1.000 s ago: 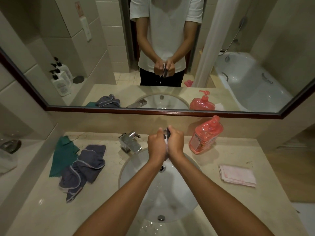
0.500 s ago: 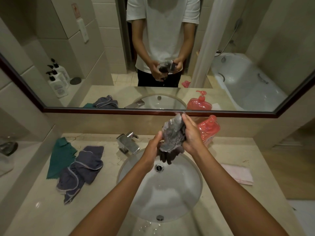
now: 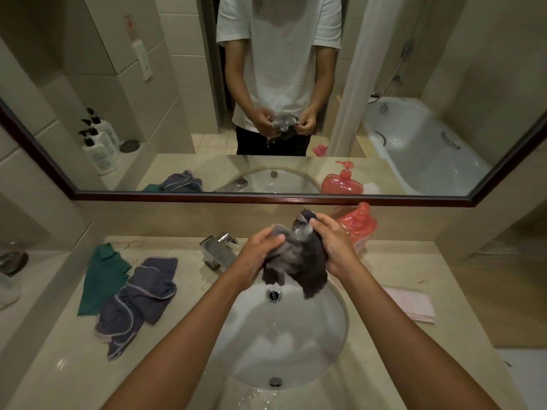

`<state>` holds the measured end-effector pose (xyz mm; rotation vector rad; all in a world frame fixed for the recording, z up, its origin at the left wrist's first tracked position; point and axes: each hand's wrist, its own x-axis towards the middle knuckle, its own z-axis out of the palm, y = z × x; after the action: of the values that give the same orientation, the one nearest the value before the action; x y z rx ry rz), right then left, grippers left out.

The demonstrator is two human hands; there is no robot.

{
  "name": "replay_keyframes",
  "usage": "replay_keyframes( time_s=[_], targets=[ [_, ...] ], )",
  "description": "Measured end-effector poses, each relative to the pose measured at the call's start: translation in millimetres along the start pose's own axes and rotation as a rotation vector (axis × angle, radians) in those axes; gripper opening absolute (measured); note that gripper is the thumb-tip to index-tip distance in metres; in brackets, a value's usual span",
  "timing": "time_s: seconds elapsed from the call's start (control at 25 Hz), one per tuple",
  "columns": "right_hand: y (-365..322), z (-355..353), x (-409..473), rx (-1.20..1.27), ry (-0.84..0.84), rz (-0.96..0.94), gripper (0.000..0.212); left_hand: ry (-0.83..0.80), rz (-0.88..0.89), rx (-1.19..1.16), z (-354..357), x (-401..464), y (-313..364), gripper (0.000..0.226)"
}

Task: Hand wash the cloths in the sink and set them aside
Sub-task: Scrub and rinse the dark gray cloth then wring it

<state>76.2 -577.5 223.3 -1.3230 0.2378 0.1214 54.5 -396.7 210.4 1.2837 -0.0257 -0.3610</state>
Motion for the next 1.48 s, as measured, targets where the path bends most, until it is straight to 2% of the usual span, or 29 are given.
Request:
replay_keyframes(
  time_s=[0.12,0.2,0.28,0.32,0.44,0.52,0.6,0.72,0.88,0.96,1.08,1.24,1.36,1.48],
  targets=[
    [-7.8,12.4,4.2,-0.03,-0.008,-0.034,0.016,-0.234,-0.182,0.127,9.7,-2.2,0.7,0.041],
    [-12.8,16.7,7.7,-0.093,-0.021,-0.048,0.015,-0.255,-0.237,0.173,18.4,-2.2,-1.5,0.045],
    [-13.9,14.2,7.7,-0.154,-0.031,-0.003,0.013,-0.16,-0.204,0.122,24.7,-2.0,-2.1,0.035],
    [-10.7,10.0,5.7,-0.183,-0.052,0.048,0.015,-0.088,-0.185,0.025,25.9,-1.0,-1.1,0.034],
    [14.3,-2.4,-4.3,-0.082,-0.144,0.281,0.048,0.077,-0.137,-0.341,23.5,5.4,5.9,0.027],
    [29.5,-1.8,-14.7,0.078,-0.246,0.441,0.064,0.128,-0.09,-0.369,23.0,8.4,9.7,0.023],
    [33.7,7.5,-23.0,0.23,-0.258,0.509,0.064,0.172,-0.056,-0.305,23.8,9.5,11.9,0.024],
    [26.7,16.7,-21.7,0.304,-0.055,0.37,0.045,0.269,-0.041,-0.211,16.3,12.1,9.7,0.026],
    [0.6,15.2,-15.9,0.125,0.08,0.131,0.02,0.3,-0.117,-0.08,10.0,11.4,4.3,0.036],
    [-11.4,17.0,-17.5,0.124,0.072,0.095,0.023,0.37,-0.134,-0.069,15.5,10.5,0.5,0.04],
    [-10.5,31.9,-25.6,0.068,0.051,0.003,0.04,0.494,-0.126,-0.048,27.8,12.6,2.0,0.051],
    [-6.8,56.6,-23.5,-0.211,0.229,-0.175,0.049,0.518,0.014,0.212,57.6,7.2,4.6,0.063],
    [-11.5,69.1,-18.5,-0.22,0.282,-0.132,0.055,0.581,0.081,0.294,66.7,6.4,7.3,0.065],
    [5.3,77.9,-30.3,-0.208,0.244,-0.101,0.046,0.665,0.104,0.266,55.4,17.5,20.0,0.06]
  ],
)
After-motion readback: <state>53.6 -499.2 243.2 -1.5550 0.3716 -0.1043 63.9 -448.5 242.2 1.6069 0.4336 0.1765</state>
